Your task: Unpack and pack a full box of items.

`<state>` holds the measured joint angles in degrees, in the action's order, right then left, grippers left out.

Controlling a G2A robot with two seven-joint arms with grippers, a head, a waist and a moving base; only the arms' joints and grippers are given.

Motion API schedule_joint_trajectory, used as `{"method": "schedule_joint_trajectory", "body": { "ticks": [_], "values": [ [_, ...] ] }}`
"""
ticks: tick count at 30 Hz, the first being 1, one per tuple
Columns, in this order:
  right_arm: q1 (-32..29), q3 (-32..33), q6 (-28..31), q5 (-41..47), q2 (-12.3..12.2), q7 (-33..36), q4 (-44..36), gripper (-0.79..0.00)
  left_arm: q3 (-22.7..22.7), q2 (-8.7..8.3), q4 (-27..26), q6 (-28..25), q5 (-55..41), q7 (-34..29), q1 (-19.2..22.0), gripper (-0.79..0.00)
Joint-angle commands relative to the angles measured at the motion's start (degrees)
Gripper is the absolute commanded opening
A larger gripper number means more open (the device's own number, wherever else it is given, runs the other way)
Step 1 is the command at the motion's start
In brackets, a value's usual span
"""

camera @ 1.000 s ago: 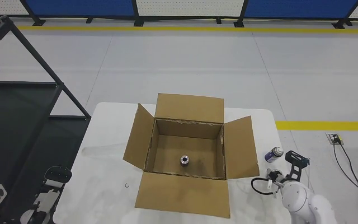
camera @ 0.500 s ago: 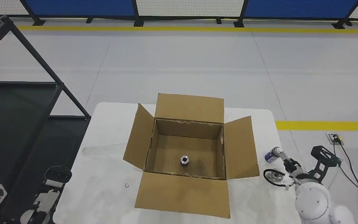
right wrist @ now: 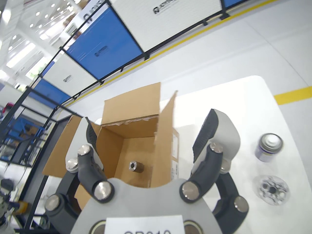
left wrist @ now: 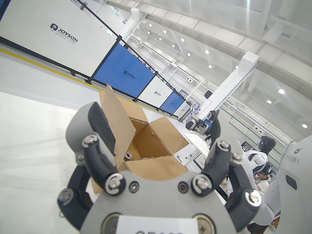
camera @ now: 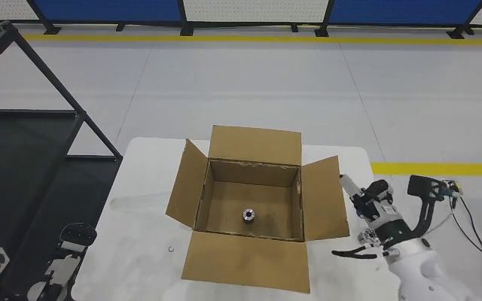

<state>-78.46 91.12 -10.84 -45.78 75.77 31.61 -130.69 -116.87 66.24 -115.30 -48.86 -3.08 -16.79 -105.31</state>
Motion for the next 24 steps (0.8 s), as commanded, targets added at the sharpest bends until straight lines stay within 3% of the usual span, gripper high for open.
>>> {"method": "schedule_joint_trajectory", "body": {
  "ticks": [1, 4, 11, 16, 24],
  "values": [
    [3.2, -4.4, 2.1, -1.6, -0.1, 3.2, 0.1, 0.0, 0.0, 0.0, 0.0, 0.0, 0.0, 0.0, 0.0, 0.0],
    [8.5, -10.5, 4.0, -4.8, -0.2, 8.8, 2.1, 0.0, 0.0, 0.0, 0.0, 0.0, 0.0, 0.0, 0.0, 0.0],
    [23.0, -26.1, 1.9, -14.3, 0.9, 19.3, 12.9, 0.0, 0.0, 0.0, 0.0, 0.0, 0.0, 0.0, 0.0, 0.0],
    [35.1, -36.2, -2.8, -18.1, 3.0, 29.4, 27.6, 0.0, 0.0, 0.0, 0.0, 0.0, 0.0, 0.0, 0.0, 0.0],
    [46.7, -44.7, -8.2, -15.0, 6.8, 38.3, 48.6, 0.0, 0.0, 0.0, 0.0, 0.0, 0.0, 0.0, 0.0, 0.0]
  ]
}}
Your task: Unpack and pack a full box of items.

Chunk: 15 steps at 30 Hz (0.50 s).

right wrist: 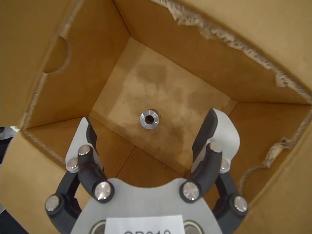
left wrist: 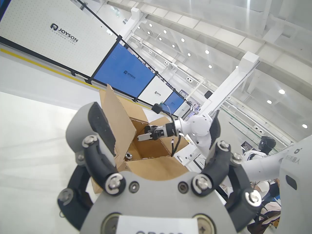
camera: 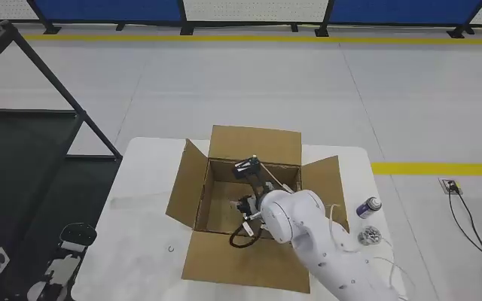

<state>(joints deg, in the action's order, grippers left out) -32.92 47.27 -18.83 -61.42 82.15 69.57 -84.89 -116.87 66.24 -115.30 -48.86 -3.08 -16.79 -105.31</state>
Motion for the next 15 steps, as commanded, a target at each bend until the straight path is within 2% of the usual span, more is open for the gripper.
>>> {"method": "schedule_joint_trajectory", "body": {
  "ticks": [1, 8, 15],
  "values": [
    [2.0, -1.7, -0.5, 1.0, 0.9, 0.3, 4.9, 0.0, 0.0, 0.0, 0.0, 0.0, 0.0, 0.0, 0.0, 0.0],
    [5.2, -5.9, -2.1, 2.1, 3.4, 1.5, 13.6, 0.0, 0.0, 0.0, 0.0, 0.0, 0.0, 0.0, 0.0, 0.0],
    [6.1, -7.1, -2.1, 2.6, 4.8, 1.4, 17.5, 0.0, 0.0, 0.0, 0.0, 0.0, 0.0, 0.0, 0.0, 0.0]
  ]
}}
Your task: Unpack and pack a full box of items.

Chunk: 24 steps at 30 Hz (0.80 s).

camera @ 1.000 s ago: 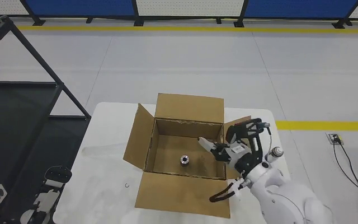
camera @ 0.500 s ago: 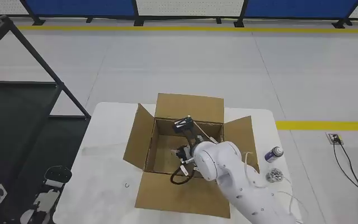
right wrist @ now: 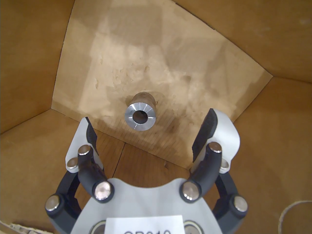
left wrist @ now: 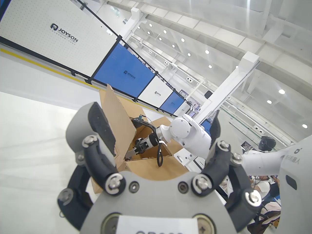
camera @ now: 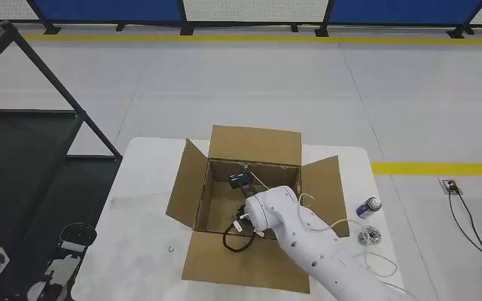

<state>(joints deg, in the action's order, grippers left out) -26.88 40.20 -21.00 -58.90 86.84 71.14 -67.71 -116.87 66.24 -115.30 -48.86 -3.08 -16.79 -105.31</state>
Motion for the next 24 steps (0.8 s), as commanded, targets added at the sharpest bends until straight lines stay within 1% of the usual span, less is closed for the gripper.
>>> {"method": "schedule_joint_trajectory", "body": {
  "ticks": [1, 4, 6, 8, 11, 12, 13, 15, 16, 18, 19, 22, 24],
  "values": [
    [0.0, -0.2, 0.2, 0.1, 0.3, -0.2, 0.7, 0.0, 0.0, 0.0, 0.0, 0.0, 0.0, 0.0, 0.0, 0.0],
    [0.0, -0.5, 0.4, -0.1, 0.7, -0.4, 1.6, 0.0, 0.0, 0.0, 0.0, 0.0, 0.0, 0.0, 0.0, 0.0],
    [0.1, -0.8, 0.6, -0.1, 1.1, -0.6, 2.5, -0.037, 0.0, 0.0, 0.0, 0.0, 0.0, 0.0, 0.0, 0.0],
    [0.3, -1.0, 0.6, -0.1, 1.5, -0.9, 3.6, -0.046, 0.0, 0.0, 0.0, 0.0, 0.0, 0.0, 0.0, 0.0],
    [0.7, -1.4, 0.7, 0.2, 2.1, -1.4, 5.4, -0.086, 0.0, 0.0, 0.0, 0.0, 0.0, 0.0, 0.0, 0.0],
    [0.8, -1.5, 0.9, 0.5, 2.4, -1.6, 6.0, -0.111, 0.0, 0.0, 0.0, 0.0, 0.0, 0.0, 0.0, 0.0],
    [1.0, -1.6, 1.0, 0.6, 2.6, -1.8, 6.7, -0.151, 0.0, 0.0, 0.0, 0.0, 0.0, 0.0, 0.0, 0.0],
    [1.4, -1.8, 1.0, 0.8, 3.0, -2.2, 8.1, -0.296, 0.0, 0.0, 0.0, 0.0, 0.0, 0.0, 0.0, 0.0],
    [1.6, -1.9, 1.0, 0.9, 3.3, -2.4, 8.7, -0.397, 0.0, 0.0, 0.0, 0.0, 0.0, 0.0, 0.0, 0.0],
    [1.9, -1.9, 1.1, 1.2, 3.7, -2.7, 9.6, -0.477, 0.0, 0.0, 0.0, 0.0, 0.0, 0.0, 0.0, 0.0],
    [2.0, -1.9, 1.1, 1.3, 3.8, -2.9, 10.0, -0.529, 0.0, 0.0, 0.0, 0.0, 0.0, 0.0, 0.0, 0.0],
    [2.3, -1.7, 1.3, 1.4, 4.2, -3.4, 10.7, -0.773, 0.0, 0.0, 0.0, 0.0, 0.0, 0.0, 0.0, 0.0],
    [2.4, -1.3, 1.2, 1.2, 4.3, -3.7, 10.3, -0.785, 0.0, 0.0, 0.0, 0.0, 0.0, 0.0, 0.0, 0.0]
  ]
}}
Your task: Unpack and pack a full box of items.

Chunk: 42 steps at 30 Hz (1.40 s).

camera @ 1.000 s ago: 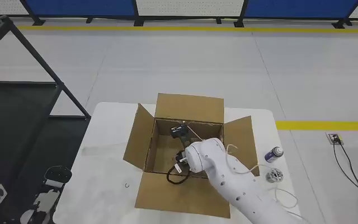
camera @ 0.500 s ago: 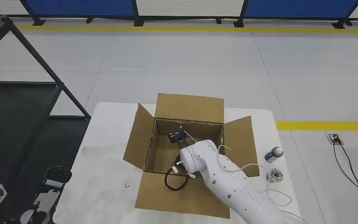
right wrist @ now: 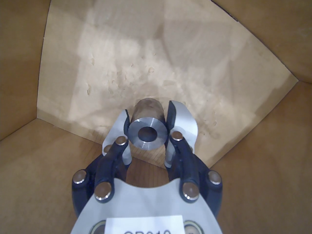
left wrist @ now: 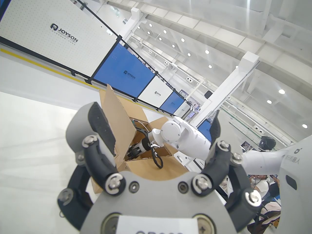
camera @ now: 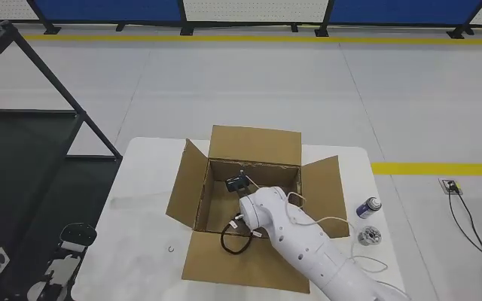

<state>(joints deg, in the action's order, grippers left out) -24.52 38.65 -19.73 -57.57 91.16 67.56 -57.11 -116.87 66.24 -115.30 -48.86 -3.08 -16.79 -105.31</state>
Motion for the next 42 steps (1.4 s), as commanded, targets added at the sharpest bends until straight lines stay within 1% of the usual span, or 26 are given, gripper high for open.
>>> {"method": "schedule_joint_trajectory", "body": {
  "ticks": [1, 4, 7, 10, 15, 20, 25, 26, 29, 33, 36, 37, 42],
  "values": [
    [0.0, 0.6, -0.3, -0.3, 0.0, -0.2, -0.7, -0.785, 0.0, 0.0, 0.0, 0.0, 0.0, 0.0, 0.0, 0.0],
    [-0.6, 2.4, -0.8, -1.2, -0.5, -0.1, -3.6, -0.785, 0.0, 0.0, 0.0, 0.0, 0.0, 0.0, 0.0, 0.0],
    [-2.3, 5.1, -1.1, -3.1, -1.6, 0.6, -8.9, -0.785, 0.0, 0.0, 0.0, 0.0, 0.0, 0.0, 0.0, 0.0],
    [-5.6, 8.8, -0.9, -5.5, -3.2, 1.5, -16.8, -0.785, 0.0, 0.0, 0.0, 0.0, 0.0, 0.0, 0.0, 0.0],
    [-14.1, 16.2, 0.9, -8.7, -5.8, 1.3, -33.3, -0.785, 0.0, 0.0, 0.0, 0.0, 0.0, 0.0, 0.0, 0.0],
    [-22.8, 23.6, 1.2, -9.2, -7.3, -4.0, -48.0, -0.785, 0.0, 0.0, 0.0, 0.0, 0.0, 0.0, 0.0, 0.0],
    [-29.0, 31.3, -0.1, -9.2, -8.2, -10.4, -57.2, -0.785, 0.0, 0.0, 0.0, 0.0, 0.0, 0.0, 0.0, 0.0],
    [-30.3, 33.4, -0.2, -7.9, -8.3, -11.6, -59.0, -0.785, 0.0, 0.0, 0.0, 0.0, 0.0, 0.0, 0.0, 0.0],
    [-32.8, 37.9, -0.8, -6.4, -8.6, -14.5, -62.1, -0.785, 0.0, 0.0, 0.0, 0.0, 0.0, 0.0, 0.0, 0.0],
    [-35.9, 44.6, -1.2, -3.7, -9.0, -16.3, -64.5, -0.785, 0.0, 0.0, 0.0, 0.0, 0.0, 0.0, 0.0, 0.0],
    [-37.6, 49.0, -0.6, -2.1, -9.4, -16.0, -64.7, -0.785, 0.0, 0.0, 0.0, 0.0, 0.0, 0.0, 0.0, 0.0],
    [-38.1, 50.4, -0.7, -2.8, -9.6, -15.9, -64.5, -0.785, 0.0, 0.0, 0.0, 0.0, 0.0, 0.0, 0.0, 0.0],
    [-40.3, 55.5, -1.2, -0.7, -10.0, -15.2, -63.9, -0.785, 0.0, 0.0, 0.0, 0.0, 0.0, 0.0, 0.0, 0.0]
  ]
}}
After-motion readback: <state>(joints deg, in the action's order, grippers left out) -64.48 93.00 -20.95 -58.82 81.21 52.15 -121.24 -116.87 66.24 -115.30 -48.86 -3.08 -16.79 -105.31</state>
